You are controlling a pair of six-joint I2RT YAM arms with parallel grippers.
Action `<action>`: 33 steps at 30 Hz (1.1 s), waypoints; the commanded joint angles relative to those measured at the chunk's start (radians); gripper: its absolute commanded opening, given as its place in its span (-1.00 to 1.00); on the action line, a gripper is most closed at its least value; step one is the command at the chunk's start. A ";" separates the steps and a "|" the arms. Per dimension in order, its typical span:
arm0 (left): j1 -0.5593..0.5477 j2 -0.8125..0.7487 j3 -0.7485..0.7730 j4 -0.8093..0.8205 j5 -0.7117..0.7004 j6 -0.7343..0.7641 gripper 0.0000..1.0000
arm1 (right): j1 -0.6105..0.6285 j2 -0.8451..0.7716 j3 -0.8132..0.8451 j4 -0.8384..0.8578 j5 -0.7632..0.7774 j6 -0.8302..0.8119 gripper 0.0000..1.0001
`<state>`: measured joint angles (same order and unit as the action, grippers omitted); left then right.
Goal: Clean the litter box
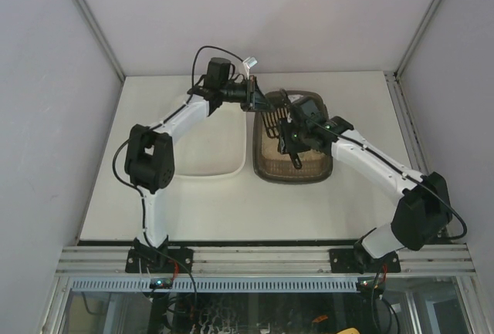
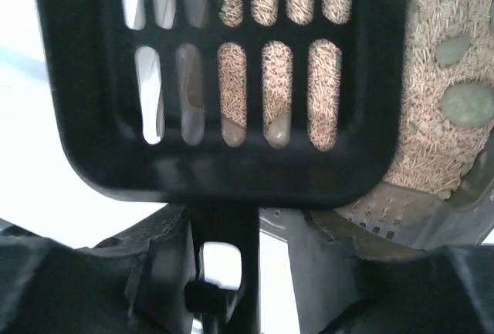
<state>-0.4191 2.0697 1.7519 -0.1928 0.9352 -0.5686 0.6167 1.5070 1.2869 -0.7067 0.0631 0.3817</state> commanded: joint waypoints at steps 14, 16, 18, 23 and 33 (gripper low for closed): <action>0.001 -0.186 -0.137 0.399 0.093 -0.274 -1.00 | -0.215 -0.235 -0.375 0.555 -0.622 0.274 -1.00; 0.009 -0.199 -0.165 0.441 0.094 -0.282 -1.00 | -0.219 -0.244 -0.404 0.637 -0.691 0.329 -1.00; 0.028 -0.210 -0.176 0.450 0.103 -0.269 -1.00 | -0.221 -0.254 -0.426 0.697 -0.747 0.369 -0.93; 0.096 -0.235 -0.182 0.449 0.122 -0.256 -0.99 | -0.226 -0.301 -0.455 0.721 -0.788 0.393 -0.28; 0.112 -0.305 -0.207 0.410 0.134 -0.149 -1.00 | -0.251 -0.357 -0.533 0.876 -0.867 0.546 -0.08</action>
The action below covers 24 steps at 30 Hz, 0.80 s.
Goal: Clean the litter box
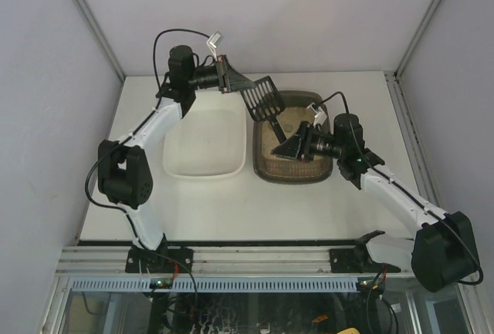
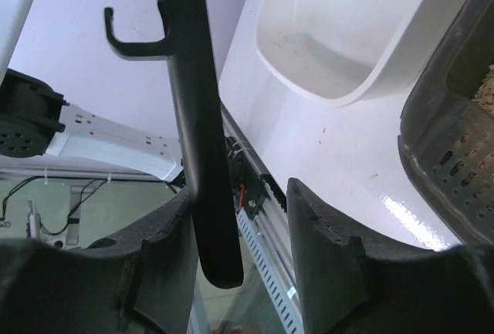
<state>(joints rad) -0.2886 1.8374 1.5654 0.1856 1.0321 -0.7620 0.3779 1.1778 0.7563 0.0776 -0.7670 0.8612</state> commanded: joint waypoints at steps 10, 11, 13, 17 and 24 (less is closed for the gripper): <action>-0.050 -0.092 -0.077 0.023 0.037 0.080 -1.00 | -0.040 0.019 -0.005 0.224 -0.066 0.165 -0.03; -0.050 -0.094 -0.081 0.023 0.036 0.082 -1.00 | -0.042 0.020 -0.005 0.228 -0.067 0.168 -0.06; -0.052 -0.098 -0.090 0.032 0.034 0.082 -1.00 | -0.044 0.023 -0.006 0.230 -0.068 0.172 -0.11; -0.057 -0.111 -0.107 0.046 0.033 0.081 -1.00 | -0.045 0.028 -0.013 0.238 -0.070 0.178 -0.33; -0.057 -0.113 -0.107 0.055 0.016 0.081 -1.00 | -0.044 0.017 -0.021 0.245 -0.081 0.193 -1.00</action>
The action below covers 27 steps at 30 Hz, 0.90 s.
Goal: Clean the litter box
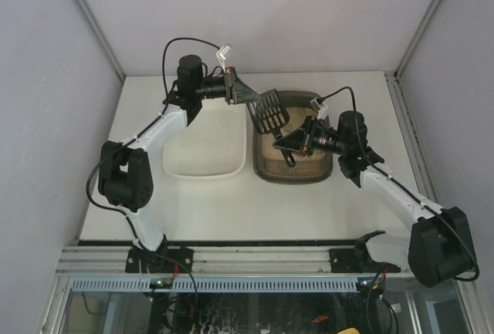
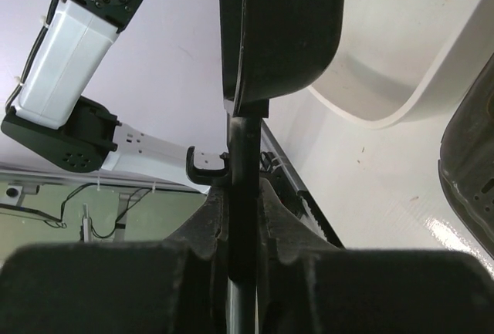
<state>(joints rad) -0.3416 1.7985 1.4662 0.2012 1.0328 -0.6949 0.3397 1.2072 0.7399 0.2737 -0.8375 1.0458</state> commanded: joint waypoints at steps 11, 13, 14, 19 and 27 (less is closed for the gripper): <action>0.000 -0.082 0.110 -0.173 -0.122 0.033 -0.32 | -0.002 -0.136 0.089 -0.527 0.354 -0.158 -1.00; -0.003 -0.071 0.194 -0.382 -0.279 0.086 0.62 | -0.002 -0.126 0.149 -0.678 0.459 -0.213 -1.00; -0.003 -0.065 0.231 -0.456 -0.331 0.084 0.69 | -0.002 -0.113 0.179 -0.742 0.528 -0.240 -1.00; -0.008 -0.097 0.356 -0.785 -0.721 0.061 0.99 | -0.011 0.039 0.317 -0.930 0.624 -0.338 -1.00; -0.029 -0.211 0.012 -0.646 -0.923 -0.199 0.99 | -0.010 0.320 0.481 -0.926 0.570 -0.406 -1.00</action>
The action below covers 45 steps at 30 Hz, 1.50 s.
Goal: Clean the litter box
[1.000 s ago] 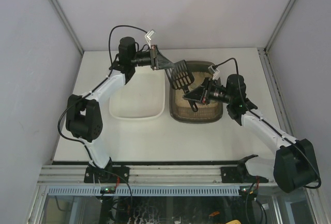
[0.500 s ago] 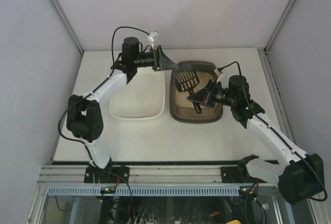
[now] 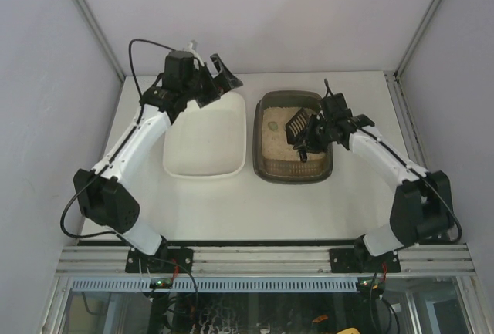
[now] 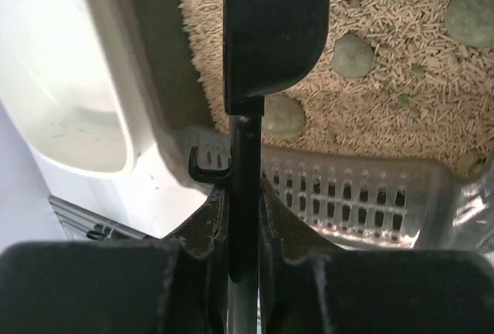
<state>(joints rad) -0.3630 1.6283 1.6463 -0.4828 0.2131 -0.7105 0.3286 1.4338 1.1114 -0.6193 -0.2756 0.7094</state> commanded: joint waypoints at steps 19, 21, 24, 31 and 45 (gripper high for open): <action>-0.080 0.212 -0.112 0.121 0.019 -0.428 0.99 | 0.016 0.347 0.275 -0.024 -0.013 -0.118 -1.00; -0.088 0.227 -0.097 0.116 -0.003 -0.419 0.99 | 0.017 0.366 0.286 -0.022 -0.020 -0.123 -1.00; -0.104 0.254 -0.071 0.097 -0.058 -0.396 0.99 | 0.019 0.398 0.314 -0.030 -0.043 -0.132 -1.00; -0.112 0.317 -0.043 0.076 -0.064 -0.385 0.99 | 0.061 0.484 0.434 -0.140 -0.025 -0.185 -1.00; -0.112 0.285 -0.082 0.134 -0.066 -0.382 0.99 | 0.073 0.545 0.401 -0.051 -0.240 -0.173 -1.00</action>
<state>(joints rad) -0.4736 1.9526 1.5532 -0.3874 0.1558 -1.1069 0.4049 1.9499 1.5467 -0.7105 -0.3389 0.5289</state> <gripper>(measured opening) 0.996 0.105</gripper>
